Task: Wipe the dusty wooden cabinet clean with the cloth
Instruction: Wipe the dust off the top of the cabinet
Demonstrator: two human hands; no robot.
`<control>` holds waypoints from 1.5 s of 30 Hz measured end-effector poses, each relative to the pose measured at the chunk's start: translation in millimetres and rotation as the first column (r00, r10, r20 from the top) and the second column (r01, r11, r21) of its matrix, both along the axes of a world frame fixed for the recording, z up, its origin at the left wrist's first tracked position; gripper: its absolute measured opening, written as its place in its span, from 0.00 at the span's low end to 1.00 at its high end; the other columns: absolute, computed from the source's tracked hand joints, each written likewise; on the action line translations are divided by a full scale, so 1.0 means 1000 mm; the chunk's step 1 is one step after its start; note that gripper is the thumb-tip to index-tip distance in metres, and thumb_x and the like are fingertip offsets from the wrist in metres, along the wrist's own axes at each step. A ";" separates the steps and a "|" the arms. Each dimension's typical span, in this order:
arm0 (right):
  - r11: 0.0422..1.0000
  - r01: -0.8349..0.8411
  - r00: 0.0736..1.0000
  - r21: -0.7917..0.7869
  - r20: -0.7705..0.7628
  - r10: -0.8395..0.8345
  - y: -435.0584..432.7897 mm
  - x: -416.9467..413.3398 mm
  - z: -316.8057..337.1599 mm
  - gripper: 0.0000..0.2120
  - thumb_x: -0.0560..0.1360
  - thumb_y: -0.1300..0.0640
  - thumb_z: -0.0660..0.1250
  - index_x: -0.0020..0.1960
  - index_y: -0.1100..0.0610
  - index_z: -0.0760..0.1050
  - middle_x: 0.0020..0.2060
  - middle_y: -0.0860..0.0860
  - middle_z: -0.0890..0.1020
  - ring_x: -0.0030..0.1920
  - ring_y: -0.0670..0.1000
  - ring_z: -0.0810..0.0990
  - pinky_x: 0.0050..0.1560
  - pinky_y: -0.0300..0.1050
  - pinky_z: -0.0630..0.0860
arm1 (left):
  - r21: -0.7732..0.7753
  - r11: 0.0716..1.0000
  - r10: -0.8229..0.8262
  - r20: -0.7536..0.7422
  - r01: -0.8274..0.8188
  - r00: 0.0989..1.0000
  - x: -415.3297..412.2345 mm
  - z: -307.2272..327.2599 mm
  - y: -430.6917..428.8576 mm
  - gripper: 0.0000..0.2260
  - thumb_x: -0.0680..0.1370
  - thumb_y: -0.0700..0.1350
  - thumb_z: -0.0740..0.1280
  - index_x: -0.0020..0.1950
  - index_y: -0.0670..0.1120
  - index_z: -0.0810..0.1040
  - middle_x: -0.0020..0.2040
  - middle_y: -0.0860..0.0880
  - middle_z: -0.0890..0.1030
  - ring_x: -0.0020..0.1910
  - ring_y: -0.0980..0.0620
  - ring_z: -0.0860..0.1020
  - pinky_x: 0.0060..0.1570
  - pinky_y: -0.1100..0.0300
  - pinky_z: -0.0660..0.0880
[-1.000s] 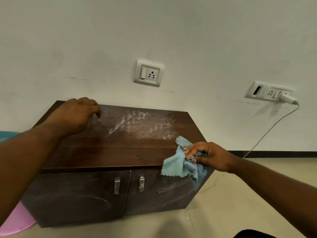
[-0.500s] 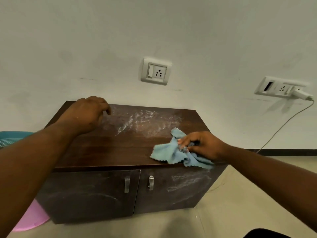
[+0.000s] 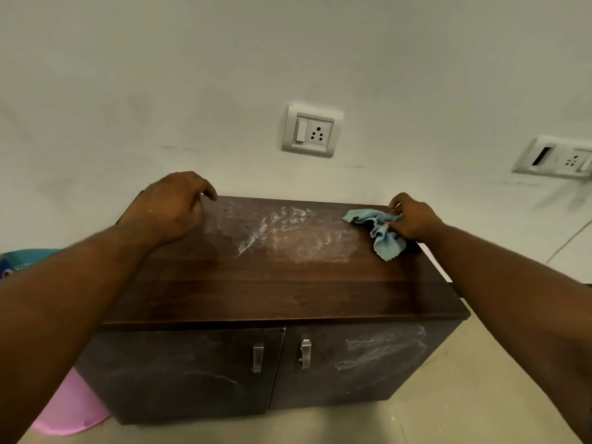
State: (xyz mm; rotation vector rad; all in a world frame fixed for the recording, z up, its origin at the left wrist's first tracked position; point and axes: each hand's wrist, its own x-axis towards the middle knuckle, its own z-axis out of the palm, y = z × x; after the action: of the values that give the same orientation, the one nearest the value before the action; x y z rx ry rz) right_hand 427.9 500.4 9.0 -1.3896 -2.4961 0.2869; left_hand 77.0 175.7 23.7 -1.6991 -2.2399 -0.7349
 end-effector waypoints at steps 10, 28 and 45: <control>0.989 0.138 0.987 0.050 0.073 -0.142 0.017 -0.100 0.001 0.13 0.71 0.60 0.71 0.55 0.54 0.84 0.52 0.57 0.84 0.50 0.58 0.81 0.46 0.43 0.76 | 0.155 0.988 0.016 0.015 -0.018 1.000 -0.023 -0.026 -0.001 0.14 0.77 0.36 0.61 0.55 0.48 0.81 0.57 0.48 0.80 0.55 0.47 0.78 0.57 0.49 0.77; 0.998 -0.051 0.994 0.037 0.095 0.047 0.003 -0.092 0.002 0.12 0.73 0.63 0.68 0.53 0.54 0.85 0.51 0.55 0.86 0.49 0.54 0.82 0.51 0.39 0.73 | 0.263 0.956 0.114 0.071 -0.129 0.991 -0.026 -0.024 -0.020 0.16 0.75 0.33 0.60 0.54 0.49 0.81 0.56 0.49 0.79 0.53 0.48 0.78 0.54 0.58 0.73; 0.990 -0.142 0.958 0.025 0.255 0.131 -0.063 -0.180 0.017 0.14 0.76 0.53 0.67 0.58 0.57 0.83 0.55 0.56 0.83 0.56 0.57 0.79 0.56 0.45 0.76 | 0.183 0.963 0.184 0.103 -0.200 0.978 -0.035 -0.024 -0.042 0.11 0.78 0.37 0.62 0.56 0.47 0.81 0.59 0.48 0.78 0.56 0.47 0.78 0.60 0.56 0.75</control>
State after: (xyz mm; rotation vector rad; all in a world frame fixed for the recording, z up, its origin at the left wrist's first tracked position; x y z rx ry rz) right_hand 247.6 437.8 26.5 -1.3113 -2.7941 0.0850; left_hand 41.6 133.7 -0.8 -1.3636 -2.2645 -0.9570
